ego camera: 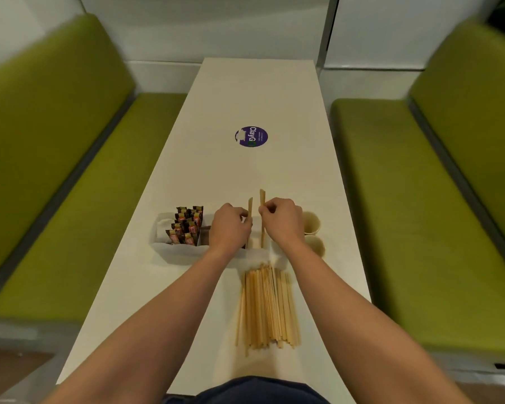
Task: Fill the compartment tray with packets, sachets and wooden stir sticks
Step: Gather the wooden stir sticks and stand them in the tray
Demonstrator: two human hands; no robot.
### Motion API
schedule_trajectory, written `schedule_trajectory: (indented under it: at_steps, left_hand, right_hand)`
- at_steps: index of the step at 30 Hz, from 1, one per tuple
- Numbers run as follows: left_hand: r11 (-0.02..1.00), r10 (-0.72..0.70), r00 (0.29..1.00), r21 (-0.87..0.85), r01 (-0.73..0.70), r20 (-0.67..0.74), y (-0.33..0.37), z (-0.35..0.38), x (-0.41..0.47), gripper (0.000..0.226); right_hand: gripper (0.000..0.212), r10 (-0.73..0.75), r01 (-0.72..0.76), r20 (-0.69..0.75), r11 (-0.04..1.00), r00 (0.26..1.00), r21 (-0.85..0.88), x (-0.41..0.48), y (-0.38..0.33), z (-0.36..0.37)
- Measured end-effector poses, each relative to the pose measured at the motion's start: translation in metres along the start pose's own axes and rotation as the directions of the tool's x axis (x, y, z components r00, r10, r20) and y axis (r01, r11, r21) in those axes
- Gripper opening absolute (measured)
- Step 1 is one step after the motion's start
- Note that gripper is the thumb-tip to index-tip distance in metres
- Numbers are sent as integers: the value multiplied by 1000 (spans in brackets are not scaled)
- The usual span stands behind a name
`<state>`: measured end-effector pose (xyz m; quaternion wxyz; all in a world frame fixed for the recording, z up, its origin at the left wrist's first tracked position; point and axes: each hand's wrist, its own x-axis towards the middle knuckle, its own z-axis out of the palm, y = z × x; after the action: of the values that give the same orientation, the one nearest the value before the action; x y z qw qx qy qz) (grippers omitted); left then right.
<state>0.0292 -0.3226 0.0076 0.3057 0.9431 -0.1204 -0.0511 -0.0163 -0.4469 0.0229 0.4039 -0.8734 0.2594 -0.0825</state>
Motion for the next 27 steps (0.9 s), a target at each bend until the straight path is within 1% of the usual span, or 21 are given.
schedule_trajectory:
  at_steps: [3, 7, 10, 12, 14, 16, 18, 19, 21, 22, 23, 25, 27]
  left_hand:
    - [1000, 8, 1000, -12, -7, 14, -1, 2, 0, 31]
    - [999, 18, 1000, -31, -17, 25, -1, 4, 0, 33]
    - [999, 36, 999, -29, -35, 32, -3, 4, 1, 35]
    - [998, 53, 998, -32, -52, 29, -3, 2, 0, 39]
    - [996, 67, 998, -63, -66, 13, -1, -5, -5, 43]
    - [990, 71, 997, -120, -74, -29, 0, -16, -14, 46]
    - [976, 82, 993, -196, -98, -88, 0, -27, -29, 41]
    - [965, 81, 992, -241, -102, -96, -1, -32, -40, 36]
    - [955, 72, 997, -287, -79, -38, -6, -35, -64, 19]
    - [957, 59, 998, -287, -50, 24, -11, -34, -76, 12]
    - [960, 39, 994, -279, -10, 98, -18, -29, -89, 10]
    - [972, -13, 976, -225, 63, 219, -30, -17, -110, 16]
    - [986, -66, 955, -126, 107, 291, -37, -4, -123, 26]
  right_hand:
    - [20, 19, -19, 6, 998, 1000, -65, 1, 1, 5]
    - [28, 19, -15, 21, 983, 1000, -185, -1, 5, 7]
    - [26, 11, -2, 34, 965, 999, -261, -4, 2, 3]
    - [27, 4, 7, 37, 960, 999, -281, -11, -3, -5]
    - [33, -34, 39, 24, 969, 999, -243, -24, -6, -15]
    - [35, -84, 81, -12, 986, 996, -148, -46, -6, -29]
    - [27, -89, 89, -10, 996, 996, -29, -74, -1, -42]
    - [22, -73, 73, 11, 997, 997, 21, -89, 4, -48]
    - [12, -1, -1, 66, 999, 998, 40, -114, 21, -53]
    - [10, 40, -41, 92, 999, 995, 1, -123, 33, -51]
    - [10, 85, -78, 118, 995, 989, -62, -130, 46, -47]
    - [16, 158, -130, 151, 975, 976, -179, -138, 68, -35]
    - [29, 194, -159, 145, 961, 970, -227, -142, 80, -23]
